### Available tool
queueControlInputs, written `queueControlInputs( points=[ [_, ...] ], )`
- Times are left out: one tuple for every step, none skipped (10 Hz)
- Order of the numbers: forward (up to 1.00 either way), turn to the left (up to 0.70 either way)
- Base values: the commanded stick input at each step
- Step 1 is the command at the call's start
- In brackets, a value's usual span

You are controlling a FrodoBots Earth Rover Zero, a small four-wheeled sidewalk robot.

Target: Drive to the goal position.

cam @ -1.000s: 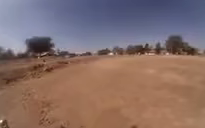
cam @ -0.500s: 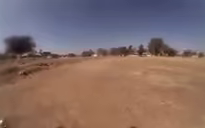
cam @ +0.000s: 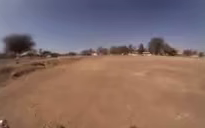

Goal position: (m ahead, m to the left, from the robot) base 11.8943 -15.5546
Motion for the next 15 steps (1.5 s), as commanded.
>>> queueControlInputs(
  points=[
    [0.7,0.0],
    [0.7,0.0],
    [0.7,0.0],
    [0.7,0.0],
    [0.7,0.0],
    [0.7,0.0],
    [0.7,0.0],
    [0.7,0.0],
    [0.7,0.0],
    [0.7,0.0],
    [0.7,0.0],
    [0.7,-0.05],
    [0.7,-0.2],
    [0.7,-0.27],
    [0.7,-0.27]
  ],
)
